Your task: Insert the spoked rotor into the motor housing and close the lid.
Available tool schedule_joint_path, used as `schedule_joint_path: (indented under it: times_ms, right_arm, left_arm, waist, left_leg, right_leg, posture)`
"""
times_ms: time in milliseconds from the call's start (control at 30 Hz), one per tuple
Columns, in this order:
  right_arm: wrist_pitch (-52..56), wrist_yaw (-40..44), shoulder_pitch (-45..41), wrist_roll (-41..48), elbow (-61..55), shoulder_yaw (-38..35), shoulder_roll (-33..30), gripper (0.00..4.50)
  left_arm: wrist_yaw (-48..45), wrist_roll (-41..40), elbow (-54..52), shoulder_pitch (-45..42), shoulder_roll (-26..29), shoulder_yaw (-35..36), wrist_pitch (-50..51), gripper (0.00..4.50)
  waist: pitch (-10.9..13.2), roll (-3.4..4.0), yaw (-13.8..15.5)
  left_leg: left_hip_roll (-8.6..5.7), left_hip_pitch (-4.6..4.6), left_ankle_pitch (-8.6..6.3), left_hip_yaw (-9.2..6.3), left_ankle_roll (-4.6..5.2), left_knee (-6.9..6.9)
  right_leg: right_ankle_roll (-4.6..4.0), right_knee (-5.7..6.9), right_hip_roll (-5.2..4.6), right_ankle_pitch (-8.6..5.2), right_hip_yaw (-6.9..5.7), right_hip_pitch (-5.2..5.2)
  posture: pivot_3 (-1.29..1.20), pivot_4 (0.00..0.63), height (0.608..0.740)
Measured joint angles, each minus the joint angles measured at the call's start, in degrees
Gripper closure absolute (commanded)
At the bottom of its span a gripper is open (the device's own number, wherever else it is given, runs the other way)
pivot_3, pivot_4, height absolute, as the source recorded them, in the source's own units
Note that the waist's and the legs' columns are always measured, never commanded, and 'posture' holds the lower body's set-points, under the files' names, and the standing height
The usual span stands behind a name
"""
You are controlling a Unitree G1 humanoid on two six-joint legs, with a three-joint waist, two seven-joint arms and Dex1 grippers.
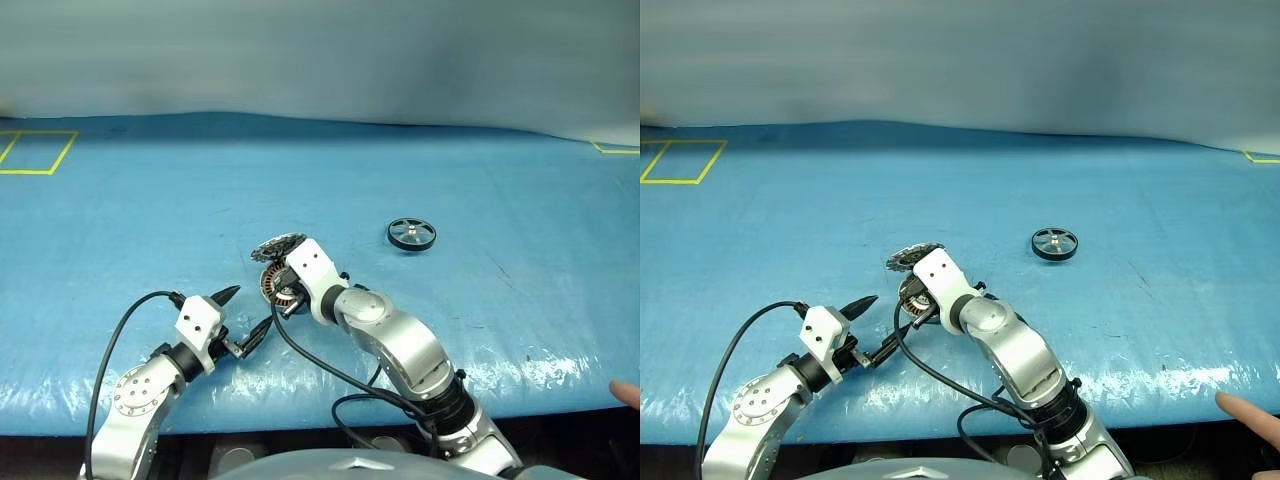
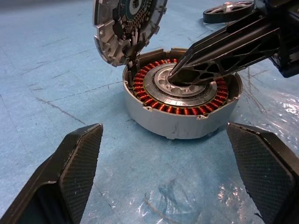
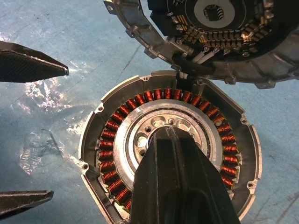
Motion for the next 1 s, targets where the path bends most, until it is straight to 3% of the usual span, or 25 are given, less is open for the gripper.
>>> schedule_joint_path:
  times_ms: [567,867,1000]
  right_arm:
    - [1.66,0.77,-0.45,1.72,-1.57,-0.36,-1.24,4.49]
    - [4.91,4.88,-0.88,5.34,-10.37,-6.16,-8.10,4.49]
    - [7.57,4.61,-0.19,6.06,-13.44,-11.17,-10.28,3.61]
  left_arm:
    - [0.29,0.00,0.01,0.09,-0.29,-0.30,-0.02,0.00]
    - [0.28,-0.01,0.42,0.05,-0.45,-0.58,-0.14,0.00]
    - [0.03,-0.03,0.62,-0.06,-0.41,-0.63,-0.14,0.00]
  waist:
    - [0.01,0.00,0.05]
    - [0.05,0.05,0.17]
    - [0.06,0.06,0.30]
  left_leg:
    - [0.00,-0.05,0.00,0.00,0.00,-0.01]
    - [0.00,-0.08,0.00,0.00,0.00,-0.02]
    - [-0.01,-0.10,0.00,0.00,0.00,-0.02]
  right_leg:
    - [0.00,-0.01,0.00,0.00,0.00,-0.03]
    - [0.00,-0.02,0.00,0.00,0.00,-0.04]
    - [0.00,-0.03,0.00,0.00,0.00,-0.05]
  posture:
    - [0.00,0.150,0.740]
    - [0.00,0.150,0.740]
    - [0.00,0.150,0.740]
